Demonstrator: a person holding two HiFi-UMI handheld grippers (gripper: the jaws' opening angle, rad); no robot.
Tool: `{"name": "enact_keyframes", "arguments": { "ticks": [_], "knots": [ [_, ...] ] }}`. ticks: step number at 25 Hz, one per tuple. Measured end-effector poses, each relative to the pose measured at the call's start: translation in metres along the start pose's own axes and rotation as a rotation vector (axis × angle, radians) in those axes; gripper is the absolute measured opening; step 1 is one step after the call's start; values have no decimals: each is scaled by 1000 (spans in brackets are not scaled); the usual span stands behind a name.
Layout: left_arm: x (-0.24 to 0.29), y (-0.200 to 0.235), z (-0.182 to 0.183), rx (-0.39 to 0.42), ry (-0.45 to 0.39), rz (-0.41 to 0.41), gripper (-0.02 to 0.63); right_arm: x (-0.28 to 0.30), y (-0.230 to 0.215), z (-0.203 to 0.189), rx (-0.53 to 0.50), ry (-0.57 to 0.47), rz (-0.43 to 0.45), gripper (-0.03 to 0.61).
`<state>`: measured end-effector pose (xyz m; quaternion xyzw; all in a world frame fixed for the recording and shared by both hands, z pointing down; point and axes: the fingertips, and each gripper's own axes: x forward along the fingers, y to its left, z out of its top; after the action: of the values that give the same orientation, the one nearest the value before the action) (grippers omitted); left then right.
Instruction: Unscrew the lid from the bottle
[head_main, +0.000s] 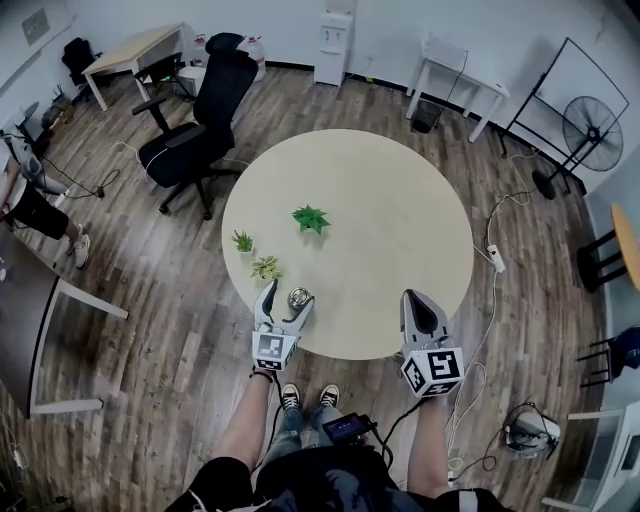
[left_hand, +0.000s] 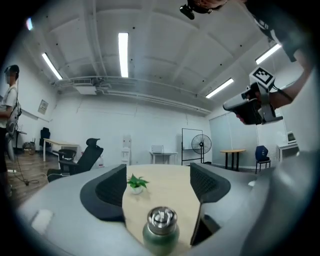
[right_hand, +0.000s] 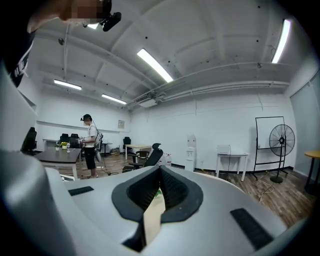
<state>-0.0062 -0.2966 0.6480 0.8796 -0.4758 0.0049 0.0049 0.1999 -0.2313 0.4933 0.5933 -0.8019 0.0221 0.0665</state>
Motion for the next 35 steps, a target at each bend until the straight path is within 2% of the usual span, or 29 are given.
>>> {"name": "enact_keyframes", "arguments": {
  "ticks": [4,9,19,25,28,31,35],
  "knots": [
    [7,-12,-68,-22,109,-39,405,-3,6,-14,34,12,14,3],
    [18,-16,-129,-56,220,-41,417,-2,6,-39,66,53,21,3],
    [34,-12,-170,-81,274,-11,394,-2,14,-68,57,124,45,3],
    [34,-14,-171,-96,316,-38,374,-2,18,-69,62,127,66,3],
    [31,-16,-155,-98,307,-63,373,-1,21,-67,67,119,77,3],
    [28,-19,-121,-83,264,-87,373,2,24,-60,69,100,86,3],
    [26,-30,-49,-44,223,-153,373,7,25,-33,81,48,98,3]
  ]
}}
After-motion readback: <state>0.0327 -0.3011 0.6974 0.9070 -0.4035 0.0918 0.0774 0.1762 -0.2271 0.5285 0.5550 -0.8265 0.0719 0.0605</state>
